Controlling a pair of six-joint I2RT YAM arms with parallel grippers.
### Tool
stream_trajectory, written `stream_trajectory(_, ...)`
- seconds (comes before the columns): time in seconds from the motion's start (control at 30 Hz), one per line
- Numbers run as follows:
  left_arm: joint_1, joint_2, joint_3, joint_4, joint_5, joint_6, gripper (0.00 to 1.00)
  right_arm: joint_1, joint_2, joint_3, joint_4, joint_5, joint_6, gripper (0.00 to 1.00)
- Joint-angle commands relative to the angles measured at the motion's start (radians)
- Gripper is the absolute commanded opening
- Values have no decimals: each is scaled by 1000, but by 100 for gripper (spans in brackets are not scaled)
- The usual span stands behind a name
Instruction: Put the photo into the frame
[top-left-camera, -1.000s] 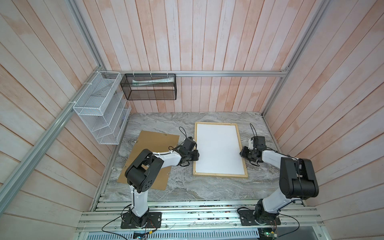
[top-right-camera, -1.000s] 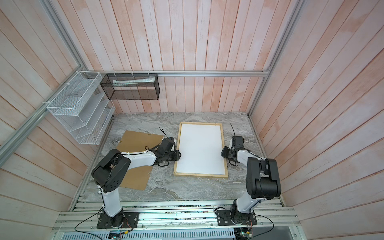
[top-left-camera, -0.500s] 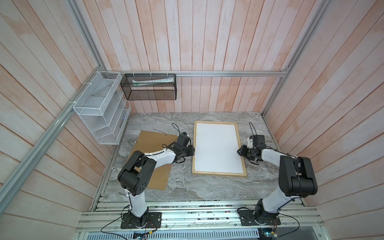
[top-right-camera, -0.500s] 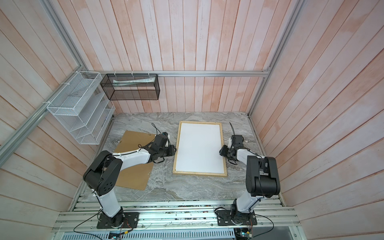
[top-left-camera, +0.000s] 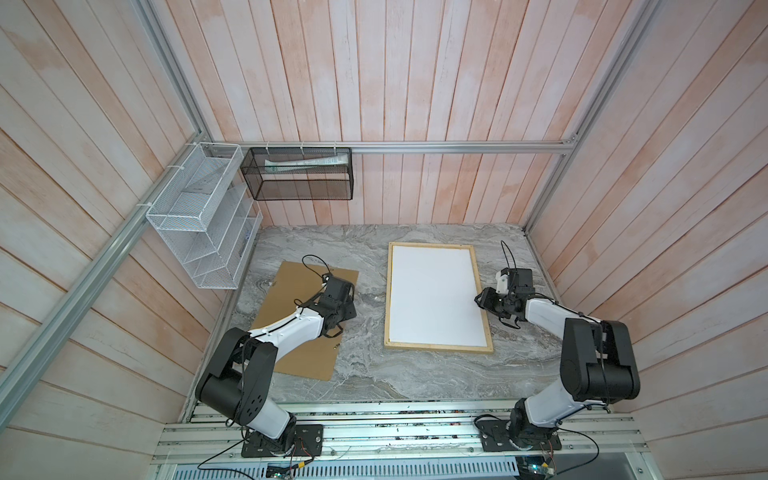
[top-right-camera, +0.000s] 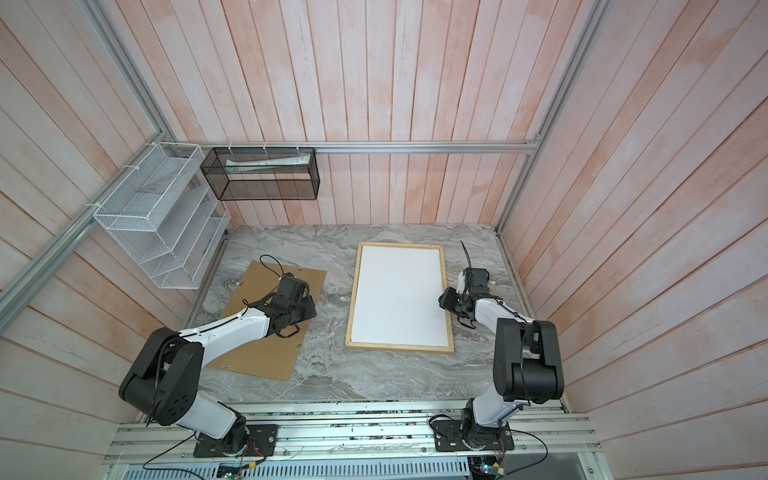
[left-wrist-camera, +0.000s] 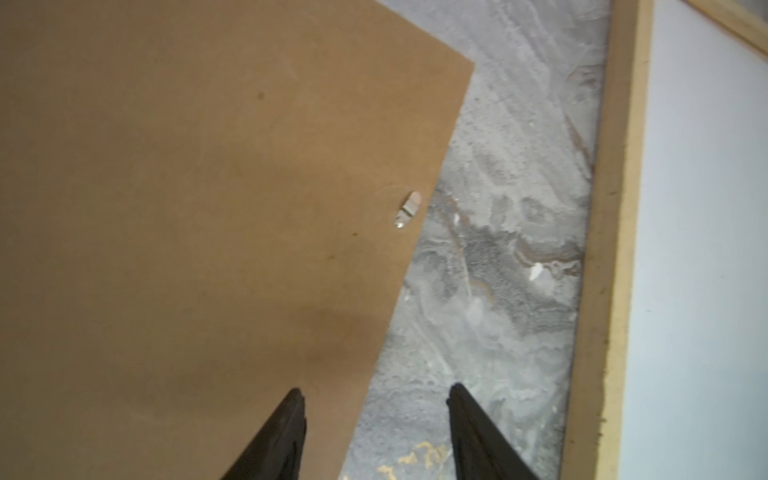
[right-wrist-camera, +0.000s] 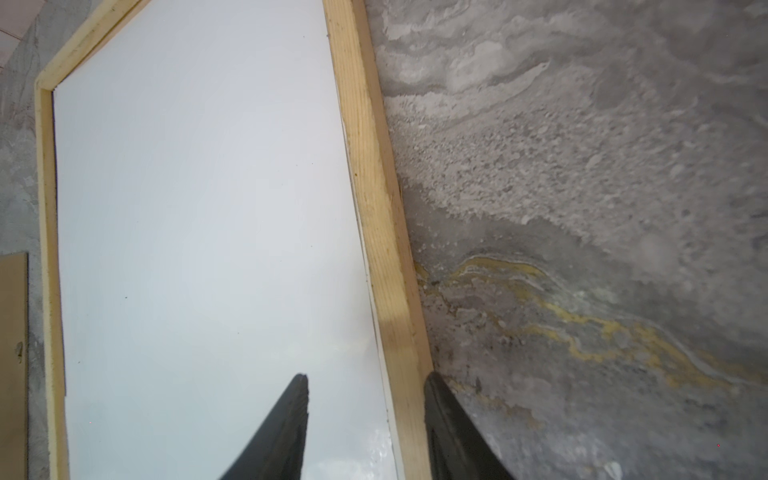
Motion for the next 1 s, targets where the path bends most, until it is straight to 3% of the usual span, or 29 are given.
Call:
stream_trajectory(0.0,-3,-37,-34,-96,-47,-68,56,2,-26,27,-26,-6,6,47)
stream_trajectory(0.43,-46,-116,-158,-115,36,-184,54,3,-48,30,-40,-3,12,47)
stream_trajectory(0.97,-138,-90,-162,-145,32,-284,54,3,-75,15,-43,-14,9,47)
